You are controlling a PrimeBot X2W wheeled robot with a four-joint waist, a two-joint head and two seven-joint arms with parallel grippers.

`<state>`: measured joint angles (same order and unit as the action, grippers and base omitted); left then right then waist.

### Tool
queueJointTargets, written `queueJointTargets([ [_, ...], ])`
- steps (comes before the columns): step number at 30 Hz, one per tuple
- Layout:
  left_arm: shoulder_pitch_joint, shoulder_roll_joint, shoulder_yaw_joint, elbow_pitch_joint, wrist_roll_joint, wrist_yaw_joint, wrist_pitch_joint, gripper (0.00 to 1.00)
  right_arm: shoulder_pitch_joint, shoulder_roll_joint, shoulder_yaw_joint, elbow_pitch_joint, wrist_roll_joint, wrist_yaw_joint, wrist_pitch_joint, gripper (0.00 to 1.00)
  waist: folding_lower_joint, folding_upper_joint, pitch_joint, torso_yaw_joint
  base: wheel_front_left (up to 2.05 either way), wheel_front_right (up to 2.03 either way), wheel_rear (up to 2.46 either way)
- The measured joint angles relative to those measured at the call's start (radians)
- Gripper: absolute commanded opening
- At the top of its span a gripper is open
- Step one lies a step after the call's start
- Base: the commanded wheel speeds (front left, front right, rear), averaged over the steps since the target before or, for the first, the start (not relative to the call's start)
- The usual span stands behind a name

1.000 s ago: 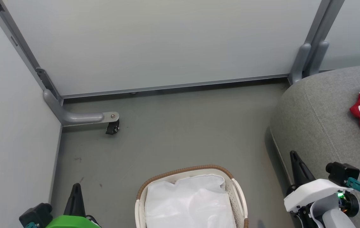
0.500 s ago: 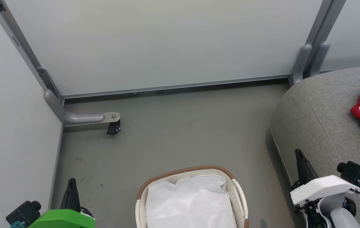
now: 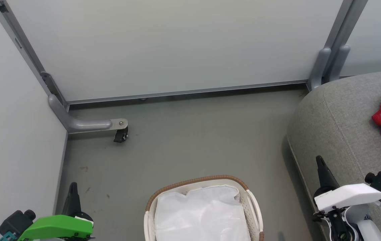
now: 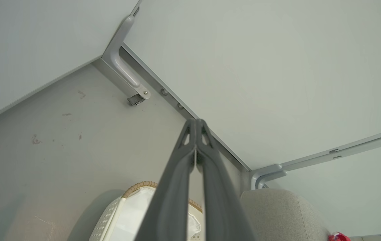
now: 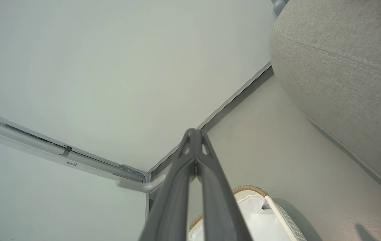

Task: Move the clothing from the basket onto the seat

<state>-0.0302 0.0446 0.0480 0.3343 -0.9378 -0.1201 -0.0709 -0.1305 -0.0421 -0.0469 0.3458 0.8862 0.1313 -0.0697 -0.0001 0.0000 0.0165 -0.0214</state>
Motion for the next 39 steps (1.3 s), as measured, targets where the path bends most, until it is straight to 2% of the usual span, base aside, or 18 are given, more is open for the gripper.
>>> queueJointTargets([
  [39,-0.042,0.001,0.038,-0.049,-0.382,-0.004,0.105,0.0,0.012,-0.003,-0.038,-0.056,0.414,0.0,0.105,0.0,0.0,0.0,-0.007,0.01,0.0,0.0,0.0],
])
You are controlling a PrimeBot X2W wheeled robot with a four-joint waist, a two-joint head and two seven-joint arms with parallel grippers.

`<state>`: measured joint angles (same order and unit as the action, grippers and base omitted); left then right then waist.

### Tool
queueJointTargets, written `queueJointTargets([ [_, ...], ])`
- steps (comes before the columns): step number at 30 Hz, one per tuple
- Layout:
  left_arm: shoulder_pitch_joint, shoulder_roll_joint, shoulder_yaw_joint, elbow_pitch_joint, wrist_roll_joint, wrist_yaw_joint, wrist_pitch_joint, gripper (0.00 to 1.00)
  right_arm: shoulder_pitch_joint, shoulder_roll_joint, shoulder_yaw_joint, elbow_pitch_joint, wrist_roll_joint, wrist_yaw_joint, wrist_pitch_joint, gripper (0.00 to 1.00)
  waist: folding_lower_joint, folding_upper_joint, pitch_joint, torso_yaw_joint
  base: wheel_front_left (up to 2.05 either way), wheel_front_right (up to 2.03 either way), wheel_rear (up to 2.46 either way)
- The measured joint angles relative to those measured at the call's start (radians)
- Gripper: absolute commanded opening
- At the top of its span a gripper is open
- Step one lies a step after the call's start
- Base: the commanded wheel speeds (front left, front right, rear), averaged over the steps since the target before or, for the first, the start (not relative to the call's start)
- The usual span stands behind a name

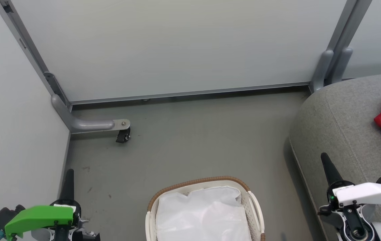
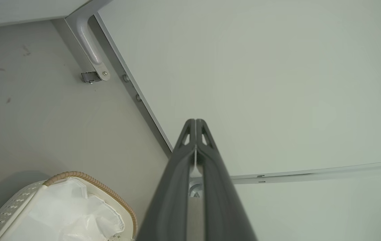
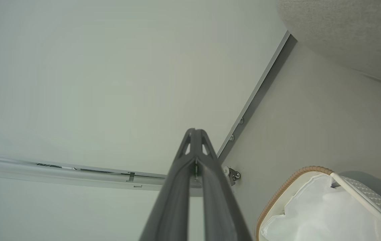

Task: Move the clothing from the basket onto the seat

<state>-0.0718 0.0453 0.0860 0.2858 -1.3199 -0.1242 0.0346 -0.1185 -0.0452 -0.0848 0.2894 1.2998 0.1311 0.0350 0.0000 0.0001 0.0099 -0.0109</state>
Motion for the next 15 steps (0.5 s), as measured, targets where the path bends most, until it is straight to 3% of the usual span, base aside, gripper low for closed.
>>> queueJointTargets([
  [15,-0.011,0.0,0.01,-0.018,-0.116,0.0,0.032,0.0,0.001,-0.001,-0.011,-0.018,0.124,0.0,0.031,0.0,0.0,0.0,-0.002,0.004,0.0,0.0,0.0],
])
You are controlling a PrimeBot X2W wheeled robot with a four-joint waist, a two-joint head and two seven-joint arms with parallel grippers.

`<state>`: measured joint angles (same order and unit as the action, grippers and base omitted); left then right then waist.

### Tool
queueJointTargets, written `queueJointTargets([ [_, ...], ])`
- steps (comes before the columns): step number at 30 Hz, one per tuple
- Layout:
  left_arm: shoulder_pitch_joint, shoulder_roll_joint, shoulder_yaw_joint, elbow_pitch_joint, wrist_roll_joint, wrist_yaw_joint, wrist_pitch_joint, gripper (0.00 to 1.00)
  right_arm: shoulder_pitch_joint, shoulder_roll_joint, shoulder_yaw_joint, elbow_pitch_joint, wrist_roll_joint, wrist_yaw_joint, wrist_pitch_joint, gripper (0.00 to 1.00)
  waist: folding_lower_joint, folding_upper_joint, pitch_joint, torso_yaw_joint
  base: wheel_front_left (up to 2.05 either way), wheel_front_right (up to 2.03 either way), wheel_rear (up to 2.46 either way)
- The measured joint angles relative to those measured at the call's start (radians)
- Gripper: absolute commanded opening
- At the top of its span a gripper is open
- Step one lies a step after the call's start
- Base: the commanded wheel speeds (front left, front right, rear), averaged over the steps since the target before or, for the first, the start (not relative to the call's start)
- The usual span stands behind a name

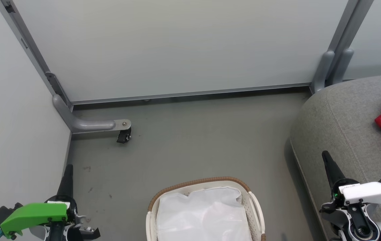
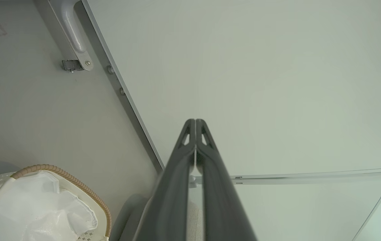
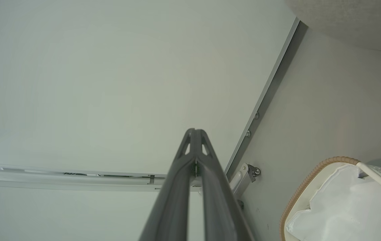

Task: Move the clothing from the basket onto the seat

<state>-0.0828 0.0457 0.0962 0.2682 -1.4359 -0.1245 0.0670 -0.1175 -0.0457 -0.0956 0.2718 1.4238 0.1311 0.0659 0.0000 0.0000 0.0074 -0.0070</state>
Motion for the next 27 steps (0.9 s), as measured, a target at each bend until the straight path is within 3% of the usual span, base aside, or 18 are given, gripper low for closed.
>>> queueJointTargets([
  [27,-0.021,0.001,0.017,-0.023,-0.175,-0.003,0.047,0.0,0.004,-0.001,-0.018,-0.026,0.188,0.0,0.049,0.0,0.0,0.0,-0.004,0.007,0.0,0.0,0.0],
])
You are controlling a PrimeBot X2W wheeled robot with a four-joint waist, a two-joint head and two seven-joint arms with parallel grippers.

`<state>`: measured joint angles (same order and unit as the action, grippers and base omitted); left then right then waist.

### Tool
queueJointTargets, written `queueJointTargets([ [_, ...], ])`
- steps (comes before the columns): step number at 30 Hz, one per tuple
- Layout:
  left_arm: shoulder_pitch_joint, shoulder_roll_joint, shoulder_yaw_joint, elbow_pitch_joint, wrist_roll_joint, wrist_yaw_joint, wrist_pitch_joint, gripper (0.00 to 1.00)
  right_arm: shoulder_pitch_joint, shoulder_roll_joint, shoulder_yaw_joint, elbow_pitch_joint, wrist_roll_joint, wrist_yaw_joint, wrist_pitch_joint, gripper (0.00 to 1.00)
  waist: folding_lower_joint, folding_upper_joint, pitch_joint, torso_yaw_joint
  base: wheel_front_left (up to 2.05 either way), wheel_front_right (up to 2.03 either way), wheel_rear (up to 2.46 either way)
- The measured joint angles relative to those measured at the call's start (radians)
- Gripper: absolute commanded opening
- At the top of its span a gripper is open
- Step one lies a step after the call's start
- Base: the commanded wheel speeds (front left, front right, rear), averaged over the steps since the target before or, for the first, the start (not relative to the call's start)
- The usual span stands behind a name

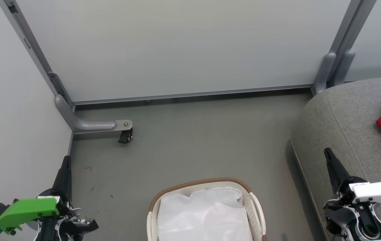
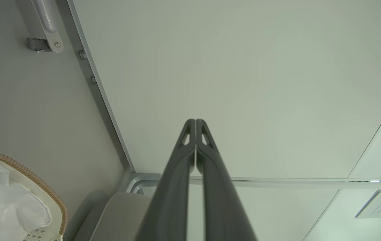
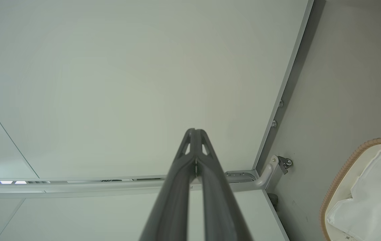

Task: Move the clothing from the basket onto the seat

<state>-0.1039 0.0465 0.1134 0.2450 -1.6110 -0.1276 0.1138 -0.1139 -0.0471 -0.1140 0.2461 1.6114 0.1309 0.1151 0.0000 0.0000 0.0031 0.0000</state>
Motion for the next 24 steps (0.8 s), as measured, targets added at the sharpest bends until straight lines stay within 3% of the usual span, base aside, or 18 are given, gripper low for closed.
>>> queueJointTargets([
  [24,0.0,0.0,0.0,0.0,0.0,0.0,0.0,0.0,0.0,0.0,0.0,0.0,0.0,0.0,0.0,0.0,0.0,0.0,0.0,0.0,0.0,0.0,0.0],
])
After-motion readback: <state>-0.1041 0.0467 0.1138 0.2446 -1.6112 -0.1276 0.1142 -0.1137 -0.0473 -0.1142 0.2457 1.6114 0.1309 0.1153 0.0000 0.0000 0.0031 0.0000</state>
